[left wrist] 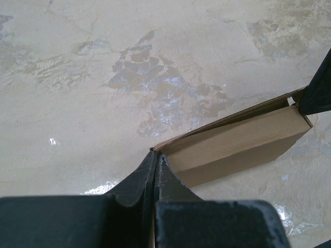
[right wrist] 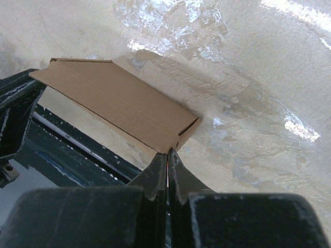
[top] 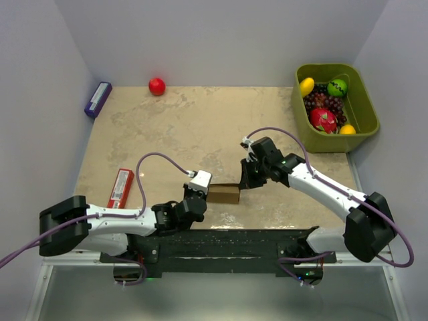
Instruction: Fold the paper box
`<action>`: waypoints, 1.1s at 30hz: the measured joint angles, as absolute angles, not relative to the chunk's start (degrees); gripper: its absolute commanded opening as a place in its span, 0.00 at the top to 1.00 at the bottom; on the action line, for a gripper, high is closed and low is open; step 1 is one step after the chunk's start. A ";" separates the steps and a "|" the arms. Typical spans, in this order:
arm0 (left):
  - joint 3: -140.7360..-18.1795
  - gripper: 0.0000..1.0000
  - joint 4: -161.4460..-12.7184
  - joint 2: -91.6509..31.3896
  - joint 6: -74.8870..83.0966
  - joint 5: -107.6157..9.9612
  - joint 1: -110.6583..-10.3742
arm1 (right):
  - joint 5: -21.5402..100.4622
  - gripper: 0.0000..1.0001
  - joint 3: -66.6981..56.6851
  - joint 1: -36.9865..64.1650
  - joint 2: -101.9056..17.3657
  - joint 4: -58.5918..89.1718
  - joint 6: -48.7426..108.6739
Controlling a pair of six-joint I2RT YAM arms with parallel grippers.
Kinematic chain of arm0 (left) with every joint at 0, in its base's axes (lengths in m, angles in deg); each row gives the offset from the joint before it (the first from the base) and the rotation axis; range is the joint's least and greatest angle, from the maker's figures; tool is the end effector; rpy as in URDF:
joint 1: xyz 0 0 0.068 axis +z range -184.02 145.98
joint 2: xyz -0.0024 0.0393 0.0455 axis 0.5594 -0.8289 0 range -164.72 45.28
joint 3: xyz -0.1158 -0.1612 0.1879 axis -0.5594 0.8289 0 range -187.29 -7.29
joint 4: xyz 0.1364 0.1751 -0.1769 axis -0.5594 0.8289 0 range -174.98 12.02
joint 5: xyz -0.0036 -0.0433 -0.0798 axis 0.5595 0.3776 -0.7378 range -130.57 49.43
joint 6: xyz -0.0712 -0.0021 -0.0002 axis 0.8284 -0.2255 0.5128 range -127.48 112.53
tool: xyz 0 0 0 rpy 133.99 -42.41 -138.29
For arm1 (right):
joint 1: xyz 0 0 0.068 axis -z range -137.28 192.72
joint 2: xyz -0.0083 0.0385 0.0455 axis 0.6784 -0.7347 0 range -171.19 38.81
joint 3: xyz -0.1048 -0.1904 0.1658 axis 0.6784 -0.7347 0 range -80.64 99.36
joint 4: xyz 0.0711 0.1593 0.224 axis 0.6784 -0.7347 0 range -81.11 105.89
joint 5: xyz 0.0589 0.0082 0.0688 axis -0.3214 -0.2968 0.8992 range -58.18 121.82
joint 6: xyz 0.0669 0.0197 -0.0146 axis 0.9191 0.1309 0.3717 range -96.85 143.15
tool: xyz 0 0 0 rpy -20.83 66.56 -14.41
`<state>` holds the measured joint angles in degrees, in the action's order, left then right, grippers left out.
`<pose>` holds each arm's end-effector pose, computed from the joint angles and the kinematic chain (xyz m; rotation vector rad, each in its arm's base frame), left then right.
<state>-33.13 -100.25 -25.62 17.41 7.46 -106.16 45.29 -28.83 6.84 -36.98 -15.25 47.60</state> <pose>0.1224 -0.2379 0.1594 0.3049 1.8936 -0.2587 0.2351 0.1869 0.2080 -0.3612 2.6237 0.6881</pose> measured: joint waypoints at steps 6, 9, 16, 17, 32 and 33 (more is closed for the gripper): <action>-33.07 1.00 -100.25 -25.49 17.41 7.18 -106.16 | 45.27 1.00 -28.92 6.84 -36.98 -15.25 47.58; -33.05 1.00 -100.27 -25.46 17.43 7.16 -106.16 | 45.27 1.00 -28.92 6.84 -36.98 -15.23 47.60; -33.05 1.00 -100.27 -25.44 17.43 7.16 -106.16 | 44.86 1.00 -29.03 6.84 -36.96 -14.81 48.10; -33.05 1.00 -100.25 -25.42 17.43 7.11 -106.16 | 44.86 1.00 -29.29 6.84 -36.85 -14.53 48.25; -32.78 1.00 -100.18 -25.03 17.41 6.98 -106.16 | 45.05 1.00 -32.48 6.84 -34.51 -11.05 52.73; -32.78 1.00 -100.18 -25.03 17.41 6.98 -106.16 | 45.05 1.00 -32.59 6.84 -34.42 -10.94 52.80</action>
<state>-32.78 -100.18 -25.03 17.41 6.98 -106.16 45.05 -32.59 6.84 -34.42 -10.94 52.80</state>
